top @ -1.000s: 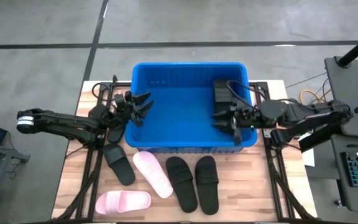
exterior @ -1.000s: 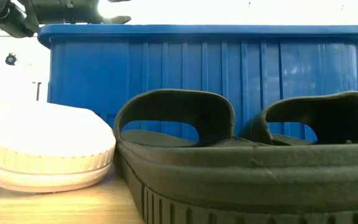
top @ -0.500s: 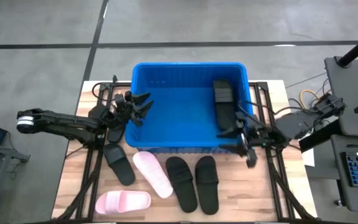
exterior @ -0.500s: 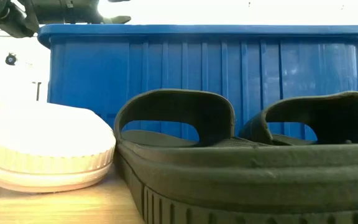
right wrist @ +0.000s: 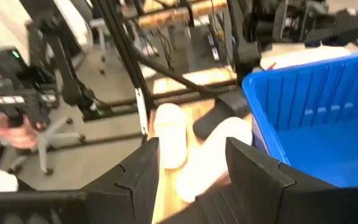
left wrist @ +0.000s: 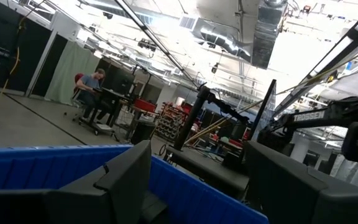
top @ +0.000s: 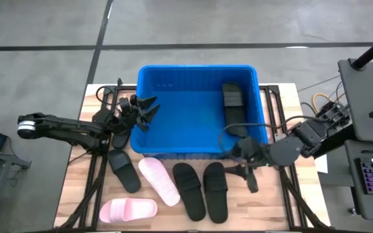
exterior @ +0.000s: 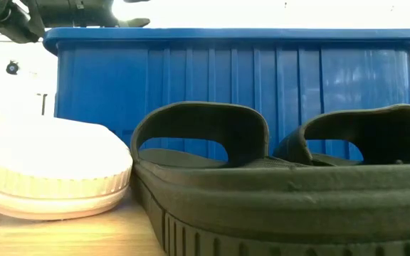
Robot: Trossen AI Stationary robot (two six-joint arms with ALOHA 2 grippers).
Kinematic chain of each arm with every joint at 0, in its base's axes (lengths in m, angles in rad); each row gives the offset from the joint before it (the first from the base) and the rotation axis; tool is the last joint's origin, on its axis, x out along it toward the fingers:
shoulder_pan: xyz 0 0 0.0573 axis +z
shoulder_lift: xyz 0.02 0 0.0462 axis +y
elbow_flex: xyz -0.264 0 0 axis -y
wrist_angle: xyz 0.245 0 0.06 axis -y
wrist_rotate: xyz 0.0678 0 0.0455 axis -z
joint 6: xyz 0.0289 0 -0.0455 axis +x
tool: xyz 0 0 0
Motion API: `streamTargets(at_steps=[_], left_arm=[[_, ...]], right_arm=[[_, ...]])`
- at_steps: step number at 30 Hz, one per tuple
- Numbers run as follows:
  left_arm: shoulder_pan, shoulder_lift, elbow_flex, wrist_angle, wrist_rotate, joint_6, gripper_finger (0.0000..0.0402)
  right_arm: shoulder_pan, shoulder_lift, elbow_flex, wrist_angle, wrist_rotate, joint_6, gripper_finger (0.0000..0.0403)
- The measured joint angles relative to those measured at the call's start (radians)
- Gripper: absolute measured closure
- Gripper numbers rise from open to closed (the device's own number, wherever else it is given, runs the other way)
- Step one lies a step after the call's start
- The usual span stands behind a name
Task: Pick and place slides into bin
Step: Put the black slide into the blue bin
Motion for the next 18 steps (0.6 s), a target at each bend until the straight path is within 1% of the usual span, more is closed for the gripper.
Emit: streamTargets(at_steps=[2,6,8,10,13,18], left_arm=[[0.000,0.000,0.000,0.000,0.000,0.000,0.0155],[0.000,0.000,0.000,0.000,0.000,0.000,0.0155],[-0.001,0.000,0.000,0.000,0.000,0.000,0.0155],[-0.001,0.000,0.000,0.000,0.000,0.000,0.0155],[-0.001,0.000,0.000,0.000,0.000,0.000,0.0155],[-0.001,0.000,0.000,0.000,0.000,0.000,0.0155]], right_arm=[[0.000,0.034,0.044,-0.048,-0.008,0.000,0.0230],[0.005,0.090,0.112,-0.199,-0.011,0.013,0.0230],[0.005,0.110,0.132,-0.298,-0.012,0.030,0.0230],[0.004,0.125,0.139,-0.358,-0.011,0.068,0.0230],[0.004,0.145,0.137,-0.392,-0.046,0.118,0.0229],[0.005,0.188,0.127,-0.398,-0.149,0.125,0.0230]])
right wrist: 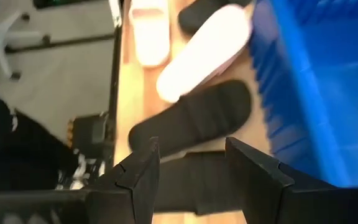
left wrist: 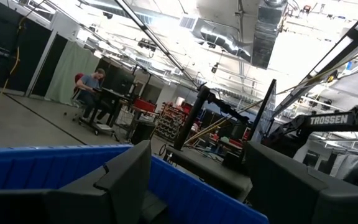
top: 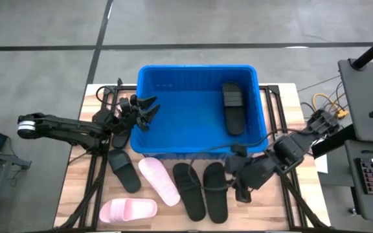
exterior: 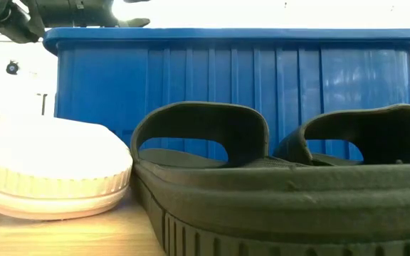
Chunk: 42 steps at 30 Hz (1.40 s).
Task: Pick and place slides into bin
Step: Put the black slide into the blue bin
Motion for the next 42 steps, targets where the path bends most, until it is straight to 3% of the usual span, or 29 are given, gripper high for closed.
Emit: streamTargets(at_steps=[7,15,22,27,42], left_arm=[[0.000,0.000,0.000,0.001,0.000,-0.011,0.0155],[0.001,0.000,0.001,-0.017,-0.024,-0.043,0.0155],[0.001,0.000,0.001,-0.025,-0.026,-0.049,0.0155],[0.001,0.000,0.001,-0.025,-0.026,-0.049,0.0155],[0.001,0.000,0.001,-0.026,-0.026,-0.049,0.0155]], right_arm=[[0.006,0.067,-0.002,-0.009,-0.054,-0.002,0.0230],[0.012,0.166,-0.003,-0.130,-0.034,0.006,0.0230],[0.044,0.240,-0.004,-0.126,-0.033,0.005,0.0233],[0.070,0.283,-0.004,-0.125,0.024,0.001,0.0239],[0.080,0.305,-0.043,-0.116,0.054,0.011,0.0248]])
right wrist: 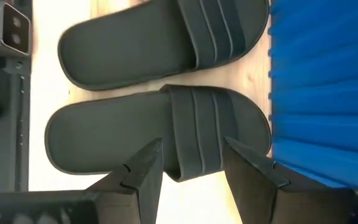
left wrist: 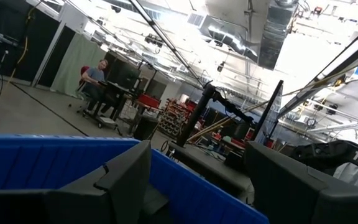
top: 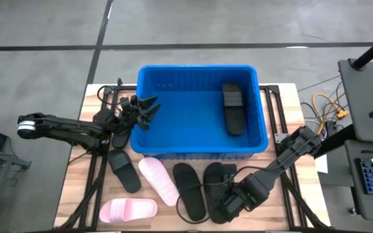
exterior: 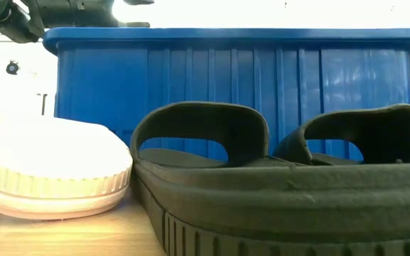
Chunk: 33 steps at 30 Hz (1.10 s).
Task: Pick and place slides into bin
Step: Put the black slide into the blue bin
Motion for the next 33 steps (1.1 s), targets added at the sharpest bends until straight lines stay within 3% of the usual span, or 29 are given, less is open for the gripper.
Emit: streamTargets(at_steps=[23,33], left_arm=[[-0.001,0.000,0.000,-0.027,0.000,-0.002,0.0155],[-0.001,0.000,0.000,-0.027,0.001,-0.002,0.0155]], right_arm=[[0.028,0.144,-0.013,0.004,0.001,-0.011,0.0248],[0.032,0.153,-0.022,0.010,0.078,0.003,0.0251]])
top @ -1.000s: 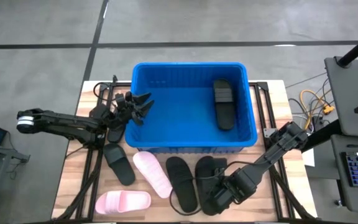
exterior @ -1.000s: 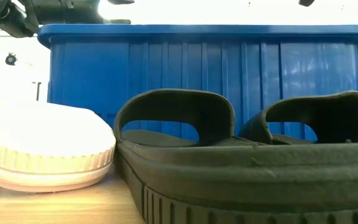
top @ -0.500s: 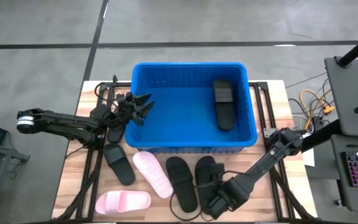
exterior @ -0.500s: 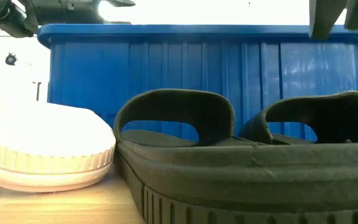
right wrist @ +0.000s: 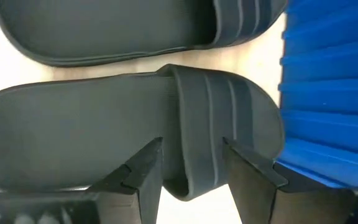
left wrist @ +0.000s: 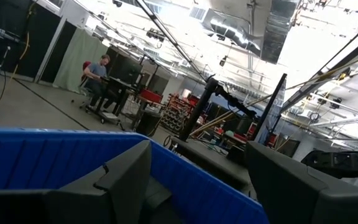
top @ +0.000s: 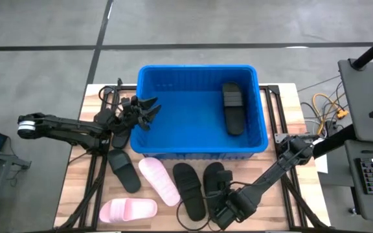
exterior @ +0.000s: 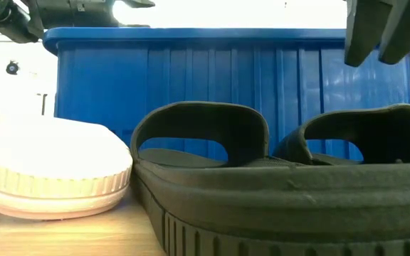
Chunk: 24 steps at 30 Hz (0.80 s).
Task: Pick and place slides into bin
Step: Put the black slide into the blue bin
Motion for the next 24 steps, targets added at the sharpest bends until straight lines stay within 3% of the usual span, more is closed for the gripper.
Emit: streamTargets(at_steps=[17,24], left_arm=[[0.001,0.000,0.000,0.000,0.000,0.001,0.0155],[0.001,0.000,0.000,-0.001,0.001,0.001,0.0155]], right_arm=[[0.007,0.000,-0.093,0.104,-0.009,-0.005,0.0252],[0.006,0.000,-0.122,0.128,0.060,0.015,0.0253]])
